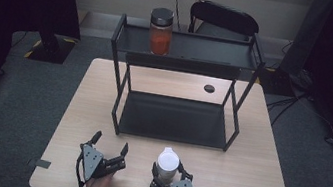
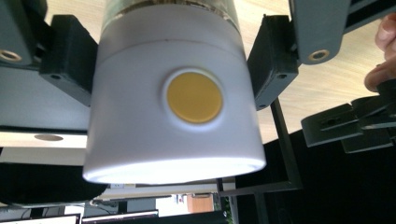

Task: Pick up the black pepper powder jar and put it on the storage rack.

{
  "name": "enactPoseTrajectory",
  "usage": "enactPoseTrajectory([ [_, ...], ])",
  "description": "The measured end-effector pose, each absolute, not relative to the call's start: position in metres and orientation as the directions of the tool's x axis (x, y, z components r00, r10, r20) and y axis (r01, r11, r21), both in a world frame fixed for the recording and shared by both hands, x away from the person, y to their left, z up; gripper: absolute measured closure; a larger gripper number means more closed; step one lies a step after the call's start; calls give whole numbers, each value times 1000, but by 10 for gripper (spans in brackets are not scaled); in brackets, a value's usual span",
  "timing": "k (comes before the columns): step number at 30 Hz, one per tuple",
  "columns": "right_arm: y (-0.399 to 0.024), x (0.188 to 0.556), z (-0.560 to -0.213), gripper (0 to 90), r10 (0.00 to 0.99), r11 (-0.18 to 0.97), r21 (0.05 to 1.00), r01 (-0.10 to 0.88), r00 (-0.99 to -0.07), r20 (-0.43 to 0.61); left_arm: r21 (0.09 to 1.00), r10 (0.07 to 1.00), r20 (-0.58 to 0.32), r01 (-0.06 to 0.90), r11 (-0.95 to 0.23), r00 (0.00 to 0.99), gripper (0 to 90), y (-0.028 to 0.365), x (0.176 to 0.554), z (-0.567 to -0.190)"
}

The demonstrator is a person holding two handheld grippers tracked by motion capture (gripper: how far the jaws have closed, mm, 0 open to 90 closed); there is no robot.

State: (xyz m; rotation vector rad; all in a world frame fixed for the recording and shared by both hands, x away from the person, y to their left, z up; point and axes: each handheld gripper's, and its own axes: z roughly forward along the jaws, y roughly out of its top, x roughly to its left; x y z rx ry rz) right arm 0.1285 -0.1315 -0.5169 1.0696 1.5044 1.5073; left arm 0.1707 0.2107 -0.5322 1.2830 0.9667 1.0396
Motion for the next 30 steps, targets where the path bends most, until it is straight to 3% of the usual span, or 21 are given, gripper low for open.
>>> enactPoseTrajectory([
  [30,-137,124,-506,302,922,-15,1000,15,-386,20,998,965,11,-59,5,264,24,210,171,-532],
])
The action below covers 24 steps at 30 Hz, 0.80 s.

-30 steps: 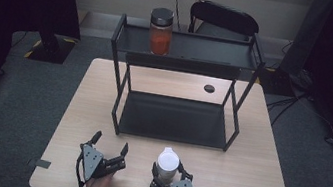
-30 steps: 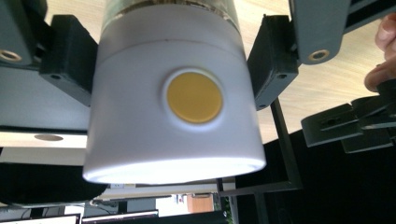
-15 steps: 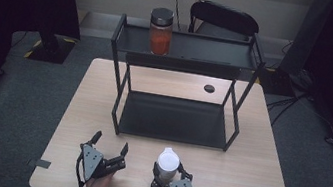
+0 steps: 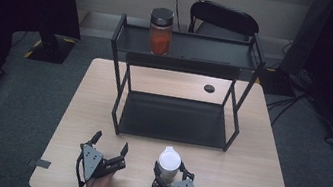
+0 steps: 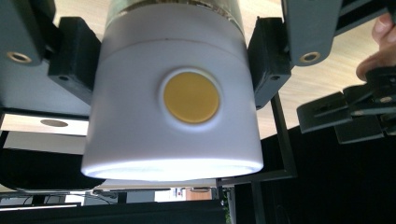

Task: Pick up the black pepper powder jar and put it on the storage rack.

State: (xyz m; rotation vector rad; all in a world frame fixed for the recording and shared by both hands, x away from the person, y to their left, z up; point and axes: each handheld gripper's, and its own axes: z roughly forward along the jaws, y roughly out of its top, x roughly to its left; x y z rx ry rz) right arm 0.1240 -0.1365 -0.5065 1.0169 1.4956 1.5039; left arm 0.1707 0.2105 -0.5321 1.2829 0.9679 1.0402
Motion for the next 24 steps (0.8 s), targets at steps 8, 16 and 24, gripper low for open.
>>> enactPoseTrajectory([
  [8,-142,122,-499,302,915,-19,1000,-15,-403,11,998,965,11,-59,5,263,24,210,171,-532],
  [16,-148,129,-489,302,912,-17,1000,-27,-410,4,998,965,11,-59,4,261,24,210,171,-532],
  [24,-151,138,-475,302,909,-8,1000,-27,-417,-4,998,965,11,-59,4,261,24,210,171,-532],
])
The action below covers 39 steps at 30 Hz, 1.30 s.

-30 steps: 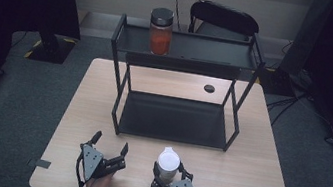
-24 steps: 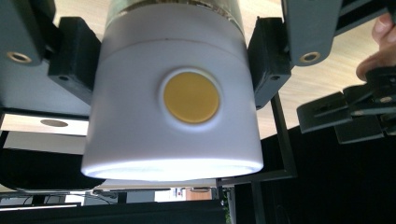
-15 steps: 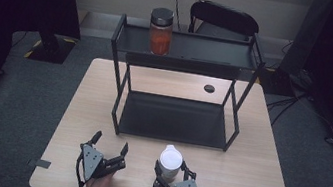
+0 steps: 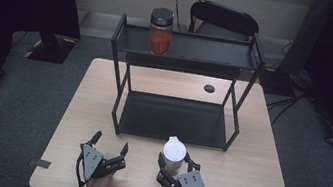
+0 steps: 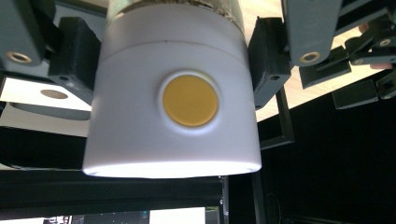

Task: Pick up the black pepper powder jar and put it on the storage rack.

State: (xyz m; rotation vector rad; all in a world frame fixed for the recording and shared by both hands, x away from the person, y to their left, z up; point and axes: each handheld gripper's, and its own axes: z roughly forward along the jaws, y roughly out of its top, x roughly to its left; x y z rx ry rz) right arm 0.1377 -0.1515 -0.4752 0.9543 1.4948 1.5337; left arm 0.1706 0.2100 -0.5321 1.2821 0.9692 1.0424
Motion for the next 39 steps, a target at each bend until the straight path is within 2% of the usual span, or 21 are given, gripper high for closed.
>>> enactPoseTrajectory([
  [39,-175,172,-390,303,912,-15,998,-62,-409,-12,998,966,12,-59,4,260,29,210,171,-532],
])
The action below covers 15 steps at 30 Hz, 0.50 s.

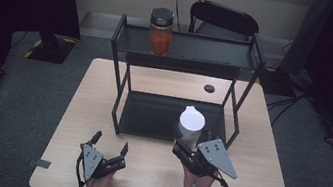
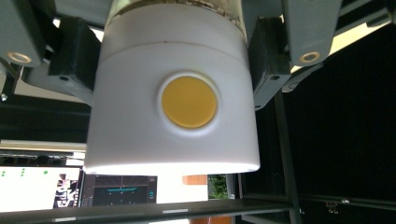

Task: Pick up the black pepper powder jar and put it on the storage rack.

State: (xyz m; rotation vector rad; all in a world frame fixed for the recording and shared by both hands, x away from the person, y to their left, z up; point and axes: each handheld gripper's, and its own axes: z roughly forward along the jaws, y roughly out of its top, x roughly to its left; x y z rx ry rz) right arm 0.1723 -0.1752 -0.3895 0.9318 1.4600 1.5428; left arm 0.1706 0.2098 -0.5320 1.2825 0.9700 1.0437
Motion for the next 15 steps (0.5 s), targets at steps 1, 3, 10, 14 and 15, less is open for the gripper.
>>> enactPoseTrajectory([
  [1,-176,173,-387,303,911,-18,998,-60,-413,-9,998,966,12,-59,3,260,30,210,171,-532],
  [3,-176,175,-383,303,909,-21,998,-62,-416,-7,998,966,12,-59,4,260,30,210,171,-532],
  [10,-176,183,-365,303,907,-2,997,-77,-420,-30,998,966,12,-59,4,260,30,210,171,-532],
  [14,-177,190,-353,303,903,7,997,-80,-427,-40,998,966,11,-59,4,260,29,210,171,-532],
  [15,-178,192,-350,303,903,4,997,-77,-429,-37,998,966,11,-59,4,260,30,210,171,-532],
])
